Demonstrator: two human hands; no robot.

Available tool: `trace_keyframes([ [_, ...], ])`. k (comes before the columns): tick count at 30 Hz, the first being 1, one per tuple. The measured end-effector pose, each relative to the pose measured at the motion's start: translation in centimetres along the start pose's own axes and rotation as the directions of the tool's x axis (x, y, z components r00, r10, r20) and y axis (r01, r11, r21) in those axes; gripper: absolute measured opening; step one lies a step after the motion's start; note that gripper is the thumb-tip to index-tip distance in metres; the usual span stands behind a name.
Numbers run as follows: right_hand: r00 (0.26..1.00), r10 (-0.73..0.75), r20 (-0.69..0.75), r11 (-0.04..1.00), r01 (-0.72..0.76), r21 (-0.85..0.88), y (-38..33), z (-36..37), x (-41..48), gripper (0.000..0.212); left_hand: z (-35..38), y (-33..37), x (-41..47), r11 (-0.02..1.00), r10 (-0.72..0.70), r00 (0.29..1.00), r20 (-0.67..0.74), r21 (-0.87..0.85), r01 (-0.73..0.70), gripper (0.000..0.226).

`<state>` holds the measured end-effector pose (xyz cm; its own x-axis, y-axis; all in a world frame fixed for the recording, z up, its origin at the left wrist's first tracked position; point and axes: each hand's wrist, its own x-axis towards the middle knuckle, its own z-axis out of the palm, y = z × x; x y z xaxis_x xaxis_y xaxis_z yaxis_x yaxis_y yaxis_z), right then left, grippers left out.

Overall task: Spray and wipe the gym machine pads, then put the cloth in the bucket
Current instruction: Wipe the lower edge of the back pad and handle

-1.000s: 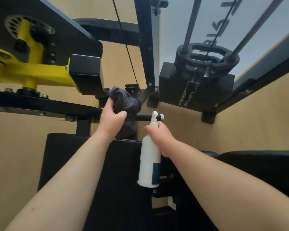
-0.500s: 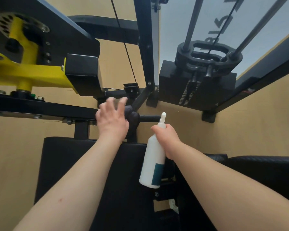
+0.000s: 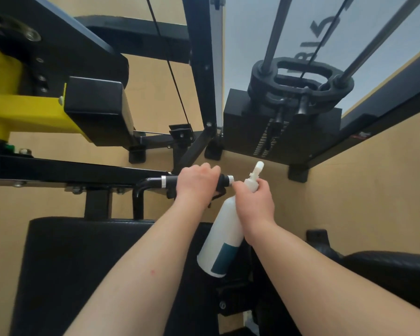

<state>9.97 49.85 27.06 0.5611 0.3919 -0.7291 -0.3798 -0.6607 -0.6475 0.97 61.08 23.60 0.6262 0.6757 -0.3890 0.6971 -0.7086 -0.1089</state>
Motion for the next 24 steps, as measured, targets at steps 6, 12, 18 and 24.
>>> trace_keyframes([
  [6,0.998,-0.021,-0.053,1.0,0.02,-0.018,0.0,-0.2,-0.1,0.034,0.6,-0.8,-1.0,0.998,0.045,0.992,-0.12,-0.041,-0.051,0.036],
  [12,1.0,-0.021,-0.005,0.998,0.021,-0.06,0.3,0.2,-1.3,0.03,-0.6,-7.2,-5.3,0.94,-0.341,0.929,-0.145,-0.047,0.338,0.051],
  [18,1.0,-0.017,0.019,0.999,0.018,-0.038,0.0,0.3,-0.9,0.031,0.2,-3.5,-1.9,0.961,-0.268,0.952,-0.145,-0.106,0.255,0.059],
  [24,0.998,0.003,-0.06,0.999,-0.001,0.042,-0.4,0.4,0.2,0.03,0.5,2.6,2.0,0.992,-0.07,0.993,-0.092,-0.113,0.059,0.049],
])
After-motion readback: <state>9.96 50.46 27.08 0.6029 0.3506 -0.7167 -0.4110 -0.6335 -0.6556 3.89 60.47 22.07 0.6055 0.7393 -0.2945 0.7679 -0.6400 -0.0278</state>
